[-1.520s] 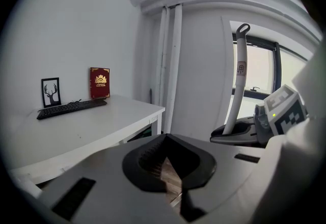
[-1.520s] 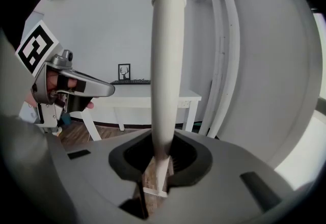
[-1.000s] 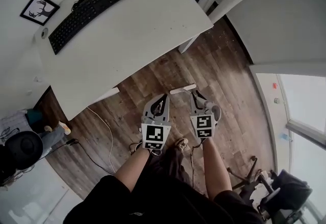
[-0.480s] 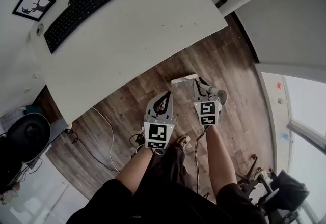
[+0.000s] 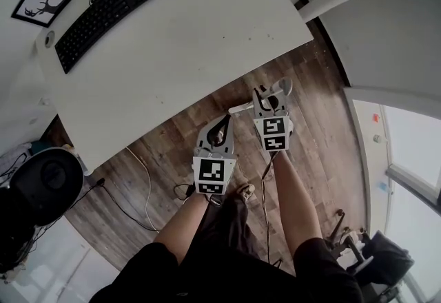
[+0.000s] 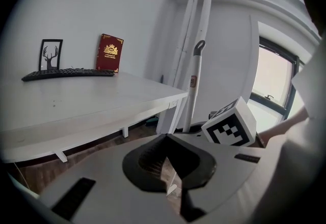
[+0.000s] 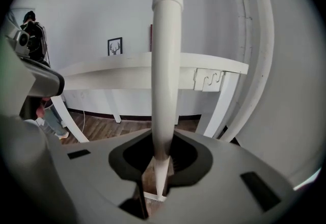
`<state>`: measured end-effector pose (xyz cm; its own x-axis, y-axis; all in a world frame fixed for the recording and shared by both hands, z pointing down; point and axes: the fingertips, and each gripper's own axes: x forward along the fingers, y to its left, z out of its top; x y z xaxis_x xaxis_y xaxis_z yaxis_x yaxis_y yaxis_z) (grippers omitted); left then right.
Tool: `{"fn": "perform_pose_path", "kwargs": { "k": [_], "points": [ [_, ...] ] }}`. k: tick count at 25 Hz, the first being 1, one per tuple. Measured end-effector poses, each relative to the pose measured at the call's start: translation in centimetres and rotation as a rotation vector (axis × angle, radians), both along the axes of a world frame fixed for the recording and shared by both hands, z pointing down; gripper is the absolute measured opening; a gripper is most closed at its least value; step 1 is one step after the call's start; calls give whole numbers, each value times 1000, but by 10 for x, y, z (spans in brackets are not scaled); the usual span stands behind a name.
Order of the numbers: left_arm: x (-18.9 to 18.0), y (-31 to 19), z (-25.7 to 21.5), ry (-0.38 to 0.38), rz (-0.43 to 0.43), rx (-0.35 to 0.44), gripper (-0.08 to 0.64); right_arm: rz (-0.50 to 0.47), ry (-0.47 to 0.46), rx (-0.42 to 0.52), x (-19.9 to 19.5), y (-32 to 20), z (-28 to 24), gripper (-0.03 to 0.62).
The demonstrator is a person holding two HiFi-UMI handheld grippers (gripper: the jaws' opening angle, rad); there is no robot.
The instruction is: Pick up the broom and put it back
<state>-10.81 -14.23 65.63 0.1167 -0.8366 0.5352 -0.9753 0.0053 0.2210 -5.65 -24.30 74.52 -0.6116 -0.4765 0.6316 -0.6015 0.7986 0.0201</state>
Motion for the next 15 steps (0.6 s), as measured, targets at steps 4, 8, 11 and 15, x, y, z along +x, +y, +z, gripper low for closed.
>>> {"fn": "perform_pose_path", "kwargs": {
  "k": [4, 8, 11, 15],
  "points": [
    [-6, -3, 5, -2, -20, -15, -2, -23, 13, 11, -17, -12, 6, 86],
    [-9, -11, 5, 4, -23, -6, -2, -25, 18, -1, -28, -28, 11, 86],
    [-9, -12, 6, 8, -17, -8, -3, -7, 19, -7, -30, -38, 13, 86],
    [-10, -12, 9, 8, -12, -19, -2, 9, 6, -6, -28, -45, 14, 86]
  ]
}}
